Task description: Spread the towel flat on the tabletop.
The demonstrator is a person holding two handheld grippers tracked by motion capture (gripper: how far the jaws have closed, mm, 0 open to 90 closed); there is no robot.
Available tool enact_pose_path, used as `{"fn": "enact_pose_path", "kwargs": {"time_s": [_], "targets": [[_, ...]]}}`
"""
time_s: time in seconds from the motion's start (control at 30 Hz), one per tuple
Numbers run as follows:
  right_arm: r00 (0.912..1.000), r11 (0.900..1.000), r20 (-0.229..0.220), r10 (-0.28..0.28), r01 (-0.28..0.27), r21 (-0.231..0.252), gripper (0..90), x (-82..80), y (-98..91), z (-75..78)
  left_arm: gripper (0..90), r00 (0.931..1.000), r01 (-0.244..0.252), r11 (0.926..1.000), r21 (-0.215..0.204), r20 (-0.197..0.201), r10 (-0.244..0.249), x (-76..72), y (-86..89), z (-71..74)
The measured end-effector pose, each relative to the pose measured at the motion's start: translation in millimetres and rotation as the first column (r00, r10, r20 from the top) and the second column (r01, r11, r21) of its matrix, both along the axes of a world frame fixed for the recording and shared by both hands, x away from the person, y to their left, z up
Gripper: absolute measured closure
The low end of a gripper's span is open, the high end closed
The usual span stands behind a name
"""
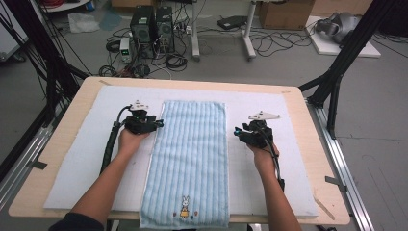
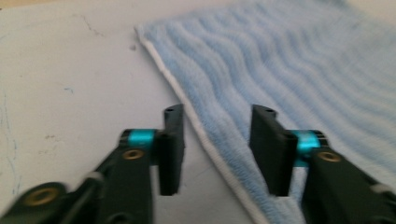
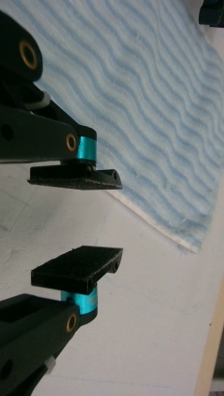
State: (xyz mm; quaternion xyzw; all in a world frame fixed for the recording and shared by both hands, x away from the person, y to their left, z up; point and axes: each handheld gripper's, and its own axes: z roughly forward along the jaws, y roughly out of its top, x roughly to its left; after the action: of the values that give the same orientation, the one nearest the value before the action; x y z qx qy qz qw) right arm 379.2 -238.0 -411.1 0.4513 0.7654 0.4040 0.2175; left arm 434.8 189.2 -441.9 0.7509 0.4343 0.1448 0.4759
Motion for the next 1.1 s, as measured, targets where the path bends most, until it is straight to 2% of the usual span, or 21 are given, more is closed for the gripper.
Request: {"fn": "enact_pose_path", "kwargs": {"time_s": [0.03, 0.13, 0.23, 0.27, 0.33, 0.4, 0.47, 0.5, 0.53, 0.57, 0.6, 0.63, 0.7, 0.73, 1.0, 1.1], "targets": [[0.9998, 0.9999, 0.014, 0.011, -0.011, 0.005, 53.6, -3.7, -0.7, 1.9, 42.2, 0.9999, -0.002, 0.9997, -0.025, 0.011, 0.002, -2.3, 2.1, 1.8], [0.9996, 0.9996, 0.011, 0.025, -0.025, 0.017, 40.2, -9.3, -3.2, 2.8, 24.9, 0.9987, -0.004, 0.995, -0.099, 0.051, 0.009, -13.1, 11.9, 10.2], [0.9991, 0.999, 0.0, 0.041, -0.041, 0.014, 26.9, -14.4, -6.5, 0.9, 16.8, 0.9973, -0.004, 0.9925, -0.122, 0.073, 0.013, -22.0, 19.2, 16.9], [0.9992, 0.9991, -0.004, 0.039, -0.039, 0.014, 21.3, -16.1, -7.0, 0.4, 16.5, 0.9953, 0.008, 0.9898, -0.142, 0.097, 0.006, -27.5, 23.5, 20.0], [0.9994, 0.9994, 0.011, 0.032, -0.032, -0.012, 13.9, -21.3, -8.1, -0.2, 16.5, 0.9928, 0.025, 0.9842, -0.176, 0.12, -0.003, -34.6, 28.0, 22.8], [0.9985, 0.9988, 0.031, 0.045, -0.044, -0.023, 11.0, -25.3, -9.7, -0.2, 16.5, 0.9896, 0.029, 0.9827, -0.183, 0.144, -0.002, -40.3, 31.2, 24.2], [0.9971, 0.9978, 0.047, 0.06, -0.059, -0.03, 11.0, -29.1, -10.6, 0.6, 16.8, 0.9855, 0.059, 0.9863, -0.154, 0.166, -0.033, -45.7, 34.5, 27.4], [0.9967, 0.9976, 0.048, 0.066, -0.064, -0.026, 10.9, -31.2, -10.4, 1.3, 17.3, 0.9816, 0.072, 0.9864, -0.148, 0.186, -0.043, -47.7, 35.2, 27.9], [0.996, 0.9971, 0.052, 0.073, -0.071, -0.027, 10.9, -32.1, -10.2, 1.9, 18.1, 0.9744, 0.077, 0.986, -0.148, 0.221, -0.043, -50.8, 35.5, 28.0], [0.9947, 0.9961, 0.06, 0.084, -0.082, -0.032, 10.9, -32.6, -9.6, 3.0, 18.4, 0.9668, 0.074, 0.9882, -0.134, 0.253, -0.038, -54.0, 35.8, 28.8], [0.9934, 0.995, 0.063, 0.095, -0.093, -0.037, 10.9, -33.3, -9.1, 4.3, 18.8, 0.962, 0.066, 0.9901, -0.124, 0.271, -0.03, -56.7, 36.0, 29.4], [0.9928, 0.9946, 0.067, 0.099, -0.097, -0.038, 10.9, -33.6, -8.7, 5.3, 19.9, 0.964, 0.058, 0.9907, -0.123, 0.265, -0.023, -58.5, 36.6, 29.7], [0.9929, 0.9953, 0.071, 0.096, -0.094, -0.021, 10.9, -33.8, -9.6, 6.2, 18.4, 0.9743, 0.032, 0.9919, -0.123, 0.225, -0.003, -59.3, 36.9, 29.9], [0.9928, 0.9955, 0.075, 0.094, -0.093, -0.019, 10.9, -33.4, -10.3, 6.4, 17.1, 0.9764, 0.024, 0.9921, -0.123, 0.216, 0.003, -59.3, 36.9, 29.6], [0.9957, 0.9974, 0.059, 0.071, -0.072, 0.003, 10.8, -32.2, -14.9, 5.5, 17.1, 0.9826, -0.01, 0.9949, -0.1, 0.183, 0.029, -61.7, 37.0, 28.2], [0.9956, 0.9975, 0.064, 0.069, -0.07, 0.01, 10.8, -33.7, -14.9, 6.9, 17.1, 0.9829, -0.017, 0.9936, -0.111, 0.181, 0.037, -61.2, 38.3, 28.2]]}}
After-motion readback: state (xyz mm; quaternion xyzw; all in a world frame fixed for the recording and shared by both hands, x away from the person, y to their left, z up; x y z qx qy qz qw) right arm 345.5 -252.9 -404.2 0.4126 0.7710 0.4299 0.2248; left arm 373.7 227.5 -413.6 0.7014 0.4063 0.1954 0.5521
